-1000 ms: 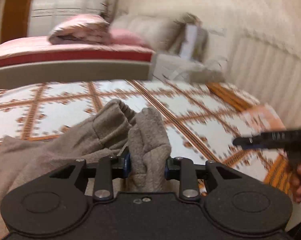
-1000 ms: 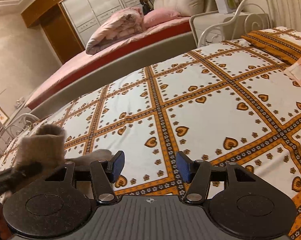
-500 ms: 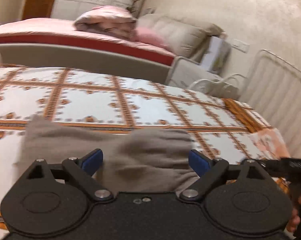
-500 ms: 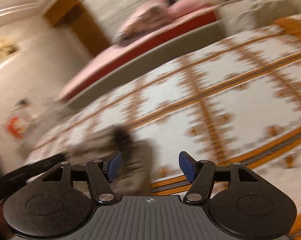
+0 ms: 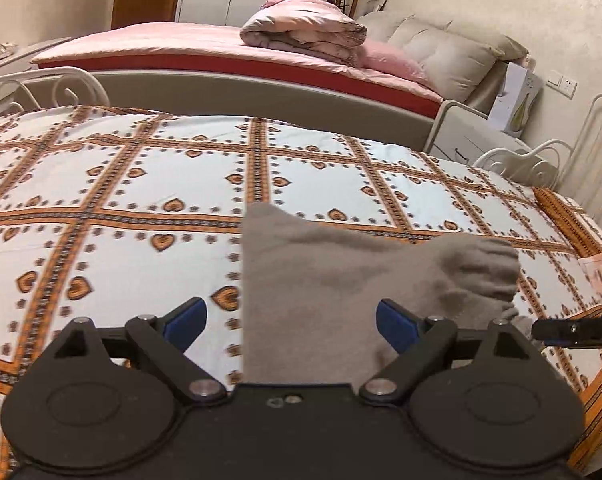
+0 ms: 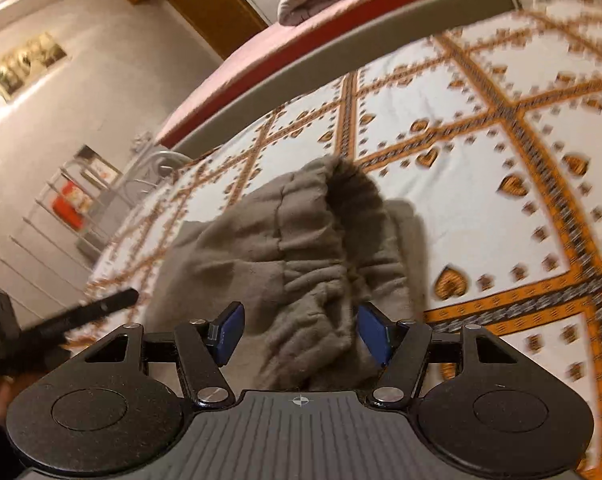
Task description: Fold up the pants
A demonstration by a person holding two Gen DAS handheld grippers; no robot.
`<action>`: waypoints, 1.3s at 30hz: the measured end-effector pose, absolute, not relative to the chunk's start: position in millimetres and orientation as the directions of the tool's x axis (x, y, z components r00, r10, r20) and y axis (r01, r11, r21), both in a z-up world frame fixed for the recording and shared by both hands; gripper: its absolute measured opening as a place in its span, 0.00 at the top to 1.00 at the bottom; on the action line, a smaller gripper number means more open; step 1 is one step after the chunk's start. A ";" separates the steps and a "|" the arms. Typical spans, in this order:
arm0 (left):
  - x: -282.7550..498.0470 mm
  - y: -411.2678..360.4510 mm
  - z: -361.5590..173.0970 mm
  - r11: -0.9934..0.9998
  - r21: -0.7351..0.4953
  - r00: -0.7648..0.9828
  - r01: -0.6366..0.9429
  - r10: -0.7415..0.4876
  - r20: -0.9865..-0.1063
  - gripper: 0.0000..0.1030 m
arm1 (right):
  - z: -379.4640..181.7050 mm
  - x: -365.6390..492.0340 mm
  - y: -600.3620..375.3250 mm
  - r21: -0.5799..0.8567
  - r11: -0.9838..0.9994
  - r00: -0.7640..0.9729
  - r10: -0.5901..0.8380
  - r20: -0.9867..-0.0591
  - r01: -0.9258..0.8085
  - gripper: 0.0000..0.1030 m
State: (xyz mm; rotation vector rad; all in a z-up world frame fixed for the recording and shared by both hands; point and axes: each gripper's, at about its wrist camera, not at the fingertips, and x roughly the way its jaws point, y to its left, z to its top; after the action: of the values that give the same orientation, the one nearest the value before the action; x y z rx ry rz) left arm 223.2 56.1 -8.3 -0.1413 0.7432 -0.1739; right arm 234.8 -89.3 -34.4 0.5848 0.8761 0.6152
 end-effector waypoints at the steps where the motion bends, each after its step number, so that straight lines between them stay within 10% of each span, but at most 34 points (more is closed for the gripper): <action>1: 221.4 59.9 -7.7 0.977 -0.187 0.725 0.104 -0.203 -0.658 0.18 | -35.5 235.4 -86.9 0.694 0.677 0.490 0.704 -0.515 -0.244 0.38; 11: 215.5 76.9 -7.1 0.979 -0.188 0.723 0.084 -0.190 -0.664 0.18 | -62.1 255.3 -74.6 0.799 0.592 0.420 0.754 -0.505 -0.103 0.39; 14: 215.3 77.6 -7.9 0.979 -0.190 0.721 0.080 -0.189 -0.667 0.18 | -58.7 261.1 -70.3 0.825 0.555 0.429 0.774 -0.465 -0.108 0.82; 19: 216.0 84.8 -8.0 0.978 -0.201 0.723 0.061 -0.182 -0.666 0.18 | -11.7 243.6 -95.4 0.879 0.353 0.584 0.804 -0.111 -0.319 0.83; 25: 219.4 92.1 -9.6 0.977 -0.205 0.716 0.048 -0.177 -0.675 0.18 | -80.9 268.9 -113.3 0.821 0.570 0.438 0.731 -0.523 0.030 0.83; 27: 220.0 93.7 -10.0 0.977 -0.211 0.717 0.043 -0.177 -0.675 0.18 | -70.0 264.7 -115.0 0.819 0.572 0.474 0.732 -0.490 -0.037 0.79; 30: 220.6 93.7 -11.7 0.975 -0.218 0.711 0.046 -0.185 -0.678 0.18 | -46.7 251.4 -128.3 0.801 0.590 0.580 0.691 -0.432 -0.106 0.23; 39: 221.6 95.2 -15.4 0.977 -0.210 0.700 0.045 -0.181 -0.691 0.18 | -70.9 257.3 -129.5 0.785 0.619 0.465 0.702 -0.539 -0.025 0.23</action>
State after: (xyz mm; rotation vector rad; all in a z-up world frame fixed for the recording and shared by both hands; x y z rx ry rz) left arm 221.6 95.2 -15.4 -0.1829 0.7861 -0.1262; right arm 257.3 -129.5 -70.9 0.7971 0.9975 0.5096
